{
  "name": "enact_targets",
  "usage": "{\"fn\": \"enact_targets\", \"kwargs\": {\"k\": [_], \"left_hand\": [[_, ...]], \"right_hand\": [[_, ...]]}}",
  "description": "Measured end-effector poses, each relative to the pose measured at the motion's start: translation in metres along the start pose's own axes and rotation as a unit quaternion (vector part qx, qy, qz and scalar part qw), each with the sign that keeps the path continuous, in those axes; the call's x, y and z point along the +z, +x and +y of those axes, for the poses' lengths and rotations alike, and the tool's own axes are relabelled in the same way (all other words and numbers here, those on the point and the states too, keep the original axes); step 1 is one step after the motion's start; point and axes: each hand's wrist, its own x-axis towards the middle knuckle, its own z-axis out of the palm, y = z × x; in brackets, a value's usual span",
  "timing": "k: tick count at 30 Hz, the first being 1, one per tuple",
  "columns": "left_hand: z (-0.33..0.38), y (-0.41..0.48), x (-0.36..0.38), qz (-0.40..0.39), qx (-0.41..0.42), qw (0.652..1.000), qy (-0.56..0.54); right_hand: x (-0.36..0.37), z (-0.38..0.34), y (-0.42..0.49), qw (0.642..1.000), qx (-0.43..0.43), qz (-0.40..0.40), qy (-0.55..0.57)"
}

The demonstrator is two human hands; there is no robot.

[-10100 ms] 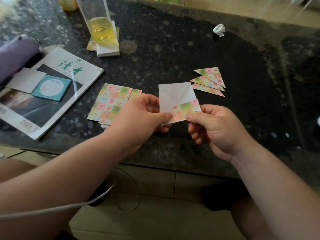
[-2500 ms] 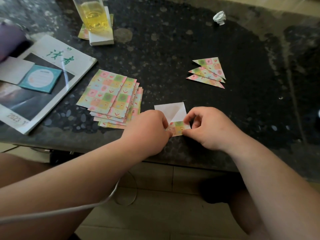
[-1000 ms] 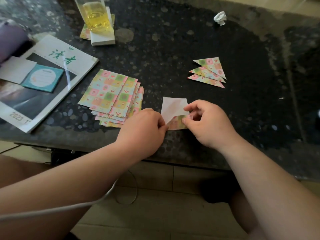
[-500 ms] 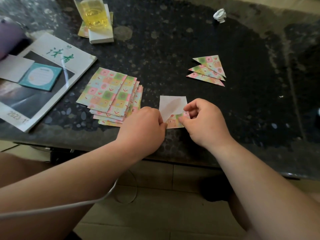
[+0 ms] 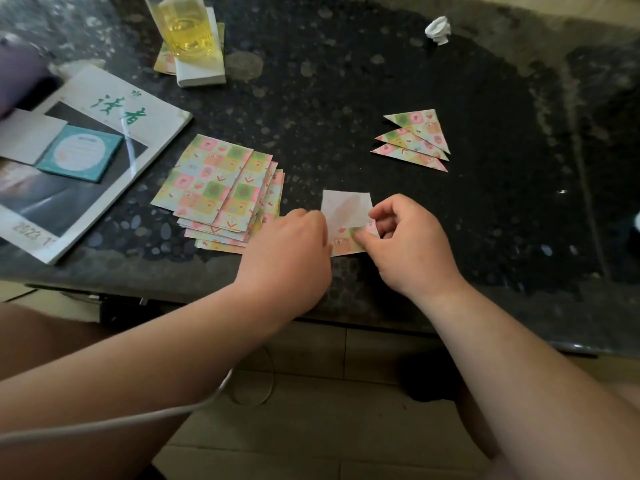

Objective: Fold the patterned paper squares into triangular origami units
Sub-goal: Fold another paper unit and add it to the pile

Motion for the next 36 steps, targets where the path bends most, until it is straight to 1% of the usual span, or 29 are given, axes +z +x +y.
{"fn": "enact_targets", "kwargs": {"k": [2,5,7,10,12,15,23,31,36], "left_hand": [[-0.001,-0.005,0.005,0.036,0.071,0.996,0.048],[0.003,-0.017,0.013,0.039,0.153,0.980,0.119],[0.007,-0.029,0.020,0.023,0.178,0.975,0.134],[0.012,-0.043,0.025,-0.034,0.169,0.971,0.168],[0.013,-0.045,0.026,-0.053,0.164,0.970,0.170],[0.015,-0.044,0.026,-0.021,0.168,0.971,0.169],[0.020,-0.037,0.032,0.000,0.160,0.969,0.190],[0.039,-0.031,0.036,-0.020,0.160,0.952,0.260],[0.042,-0.036,0.036,-0.054,0.159,0.940,0.296]], "right_hand": [[0.000,0.000,0.001,1.000,0.000,-0.004,0.004],[-0.001,0.001,0.002,1.000,0.002,-0.014,0.012],[-0.002,0.001,0.002,1.000,0.002,-0.017,0.013],[-0.001,0.002,0.002,1.000,-0.002,-0.012,0.003],[0.000,0.001,0.003,1.000,-0.001,-0.010,-0.002],[-0.001,0.001,0.003,1.000,0.001,-0.009,-0.008],[-0.013,-0.003,0.002,0.999,0.010,-0.030,-0.041],[-0.031,-0.003,0.009,0.993,0.071,-0.069,-0.067],[-0.030,-0.001,0.009,0.992,0.074,-0.051,-0.084]]}}
